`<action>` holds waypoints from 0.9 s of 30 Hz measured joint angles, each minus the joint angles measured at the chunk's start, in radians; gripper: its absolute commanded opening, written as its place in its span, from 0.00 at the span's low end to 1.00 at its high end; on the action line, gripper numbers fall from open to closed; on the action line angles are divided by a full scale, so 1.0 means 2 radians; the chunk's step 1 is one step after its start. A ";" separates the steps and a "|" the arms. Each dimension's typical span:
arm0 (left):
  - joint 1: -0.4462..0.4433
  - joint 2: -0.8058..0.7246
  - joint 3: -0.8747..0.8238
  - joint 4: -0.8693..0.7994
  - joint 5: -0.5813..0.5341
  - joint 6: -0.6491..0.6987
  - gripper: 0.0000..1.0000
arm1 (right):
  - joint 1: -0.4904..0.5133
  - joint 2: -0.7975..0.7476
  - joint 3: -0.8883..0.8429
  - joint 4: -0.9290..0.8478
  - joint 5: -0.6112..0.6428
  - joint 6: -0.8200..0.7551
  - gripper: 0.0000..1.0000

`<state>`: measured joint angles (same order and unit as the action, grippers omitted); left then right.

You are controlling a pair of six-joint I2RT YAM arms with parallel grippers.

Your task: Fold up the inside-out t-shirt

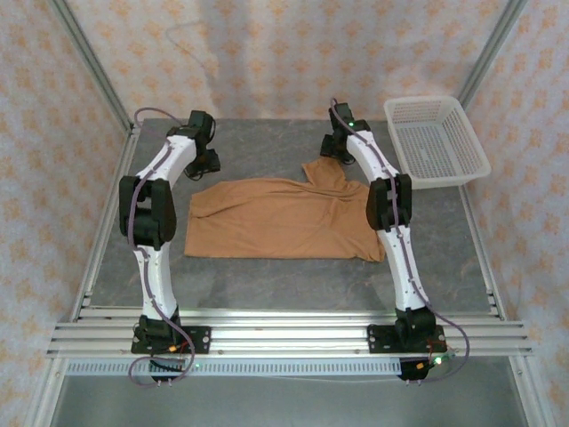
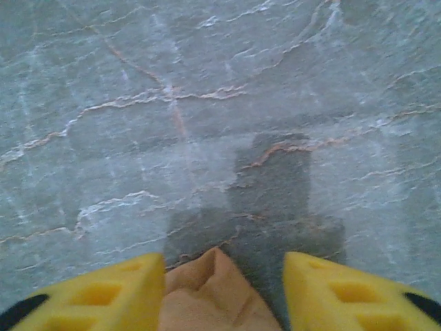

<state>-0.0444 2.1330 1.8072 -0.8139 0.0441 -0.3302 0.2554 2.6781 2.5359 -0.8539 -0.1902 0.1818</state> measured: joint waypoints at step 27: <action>0.011 0.087 0.032 -0.004 0.052 0.003 0.04 | 0.012 -0.064 -0.118 0.010 0.003 -0.011 0.00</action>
<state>-0.0216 2.3062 1.8706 -0.8219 0.1486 -0.3237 0.2790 2.5500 2.3001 -0.8330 -0.1841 0.1596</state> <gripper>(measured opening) 0.119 0.041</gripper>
